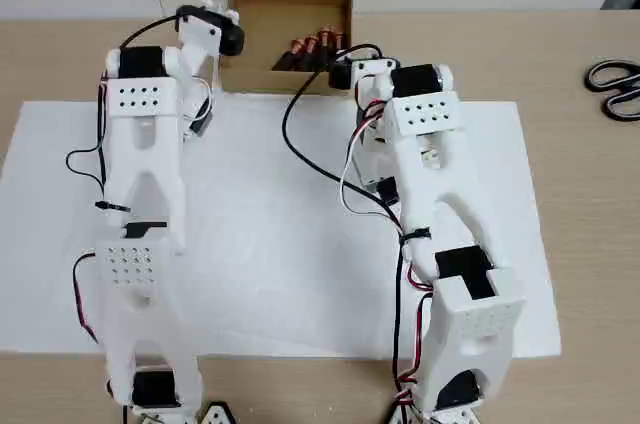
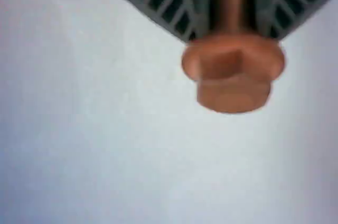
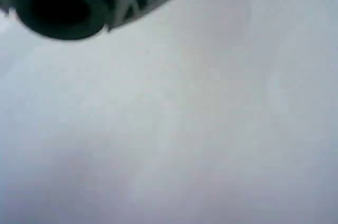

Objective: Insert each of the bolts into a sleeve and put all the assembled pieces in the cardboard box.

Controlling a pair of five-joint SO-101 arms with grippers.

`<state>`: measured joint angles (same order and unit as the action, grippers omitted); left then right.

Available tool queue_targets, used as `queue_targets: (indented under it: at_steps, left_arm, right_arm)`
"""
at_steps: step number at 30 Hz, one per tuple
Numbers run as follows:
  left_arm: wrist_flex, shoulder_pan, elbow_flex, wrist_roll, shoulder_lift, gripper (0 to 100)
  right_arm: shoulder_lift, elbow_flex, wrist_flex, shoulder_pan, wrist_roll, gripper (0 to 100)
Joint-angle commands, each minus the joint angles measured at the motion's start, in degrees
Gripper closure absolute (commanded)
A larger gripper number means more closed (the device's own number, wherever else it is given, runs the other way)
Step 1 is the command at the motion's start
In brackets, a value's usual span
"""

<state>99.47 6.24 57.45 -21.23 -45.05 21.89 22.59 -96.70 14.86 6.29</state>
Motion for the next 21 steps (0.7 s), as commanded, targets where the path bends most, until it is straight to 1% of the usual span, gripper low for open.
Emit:
queue_targets:
  at_steps: [1,3,4,10,14,19,21]
  left_arm:
    - [0.97,0.09,1.01,8.53,13.80,99]
    - [0.97,0.88,-1.71,12.84,20.04,99]
    - [0.97,1.14,-3.38,13.45,23.21,99]
    - [0.88,0.26,-14.64,13.54,42.11,99]
    - [0.79,-1.23,-24.84,13.71,54.77,99]
    - [0.18,-5.89,-36.62,13.71,71.82,99]
    - [-1.85,-7.74,-41.36,13.71,78.15,99]
  right_arm:
    - [-4.53,2.81,-0.92,0.40,0.53,99.5]
    - [-5.49,2.81,-1.01,0.40,0.53,99.5]
    - [-6.64,2.81,-1.01,0.40,0.53,99.5]
    - [-19.30,2.64,-1.01,0.40,0.62,99.5]
    - [-28.79,0.18,-1.27,0.40,0.62,99.5]
    - [-43.38,-8.88,-1.36,3.91,0.53,99.5]
    - [-50.33,-12.57,-1.19,6.64,0.53,99.5]
